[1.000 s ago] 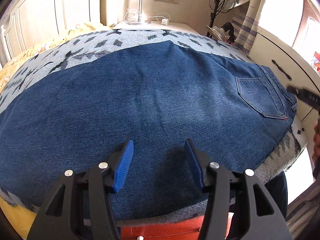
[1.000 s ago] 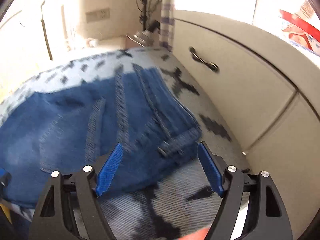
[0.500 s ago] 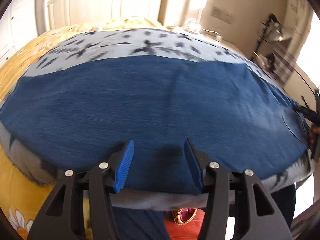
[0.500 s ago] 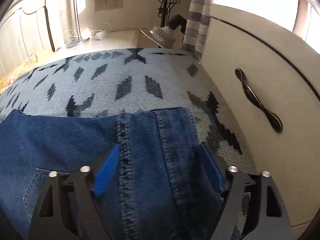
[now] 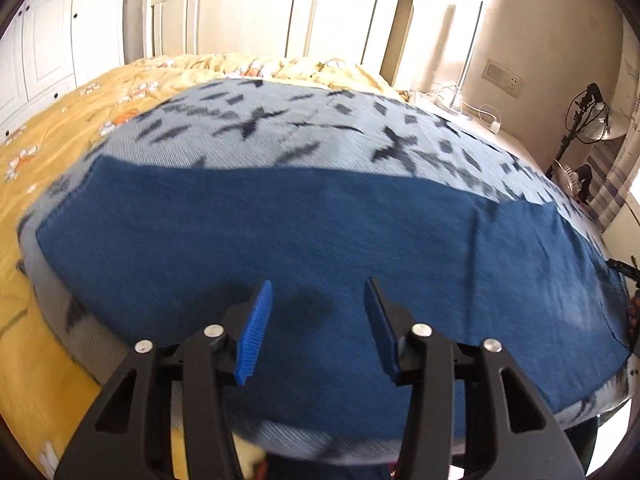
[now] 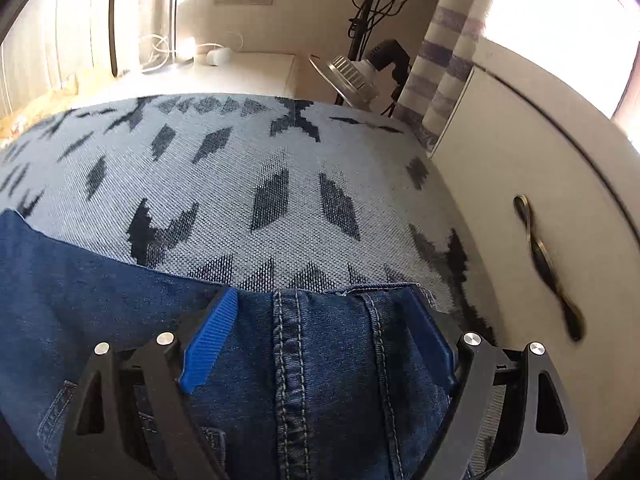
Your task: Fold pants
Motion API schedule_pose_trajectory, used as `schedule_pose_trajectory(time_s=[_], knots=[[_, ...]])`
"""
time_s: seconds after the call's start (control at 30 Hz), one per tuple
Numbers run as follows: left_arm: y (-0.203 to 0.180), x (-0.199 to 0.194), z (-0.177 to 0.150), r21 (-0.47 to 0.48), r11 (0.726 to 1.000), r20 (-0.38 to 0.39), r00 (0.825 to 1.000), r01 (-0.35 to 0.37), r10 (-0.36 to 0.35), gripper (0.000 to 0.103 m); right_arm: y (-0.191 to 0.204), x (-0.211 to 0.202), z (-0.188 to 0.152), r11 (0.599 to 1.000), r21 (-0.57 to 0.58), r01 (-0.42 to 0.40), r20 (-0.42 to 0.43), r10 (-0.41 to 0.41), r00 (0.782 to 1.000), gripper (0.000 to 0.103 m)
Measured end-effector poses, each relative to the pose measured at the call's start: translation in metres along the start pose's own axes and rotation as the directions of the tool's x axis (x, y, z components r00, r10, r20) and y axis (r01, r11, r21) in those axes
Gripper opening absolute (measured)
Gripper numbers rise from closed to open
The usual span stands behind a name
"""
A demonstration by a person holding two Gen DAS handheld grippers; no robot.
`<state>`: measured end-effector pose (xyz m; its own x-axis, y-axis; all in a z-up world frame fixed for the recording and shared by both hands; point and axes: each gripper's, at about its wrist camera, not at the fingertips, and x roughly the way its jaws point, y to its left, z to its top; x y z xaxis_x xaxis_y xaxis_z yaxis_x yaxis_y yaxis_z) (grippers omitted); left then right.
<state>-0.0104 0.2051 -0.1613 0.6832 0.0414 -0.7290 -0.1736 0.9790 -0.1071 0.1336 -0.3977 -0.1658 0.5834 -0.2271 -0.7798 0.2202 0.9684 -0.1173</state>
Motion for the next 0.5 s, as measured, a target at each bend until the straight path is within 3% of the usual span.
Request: schedule_pose_trajectory(time_s=[0.1,0.17,0.27,0.33,0.43,0.5], knots=[[0.013,0.023,0.028,0.056,0.998,-0.006,1.0,0.0,0.001,0.041,0.01,-0.012,0.002,0.994,-0.033,0.103,0.045,-0.101,0.994,0.082],[0.026,0.046,0.052,0.066,0.997,-0.046,0.998,0.043,-0.04,0.04,0.018,-0.031,0.004,0.996,-0.001,0.088,0.084,-0.088,0.993,0.082],[0.049,0.082,0.074,0.1,0.992,-0.128,0.99,0.071,-0.058,0.041,0.057,-0.064,0.006,0.998,-0.054,-0.027,0.118,0.034,0.993,0.083],[0.072,0.097,0.087,0.077,0.993,-0.141,0.987,0.093,-0.082,0.044,0.099,-0.09,0.004,0.985,-0.125,-0.122,0.125,0.138,0.983,0.083],[0.109,0.112,0.101,0.069,0.998,-0.146,0.989,0.014,-0.004,0.045,0.168,-0.126,-0.006,0.925,-0.228,-0.305,0.096,0.333,0.938,0.083],[0.138,0.123,0.107,0.042,0.999,-0.164,0.986,-0.035,0.042,0.045,0.217,-0.142,-0.013,0.857,-0.282,-0.432,0.046,0.461,0.886,0.083]])
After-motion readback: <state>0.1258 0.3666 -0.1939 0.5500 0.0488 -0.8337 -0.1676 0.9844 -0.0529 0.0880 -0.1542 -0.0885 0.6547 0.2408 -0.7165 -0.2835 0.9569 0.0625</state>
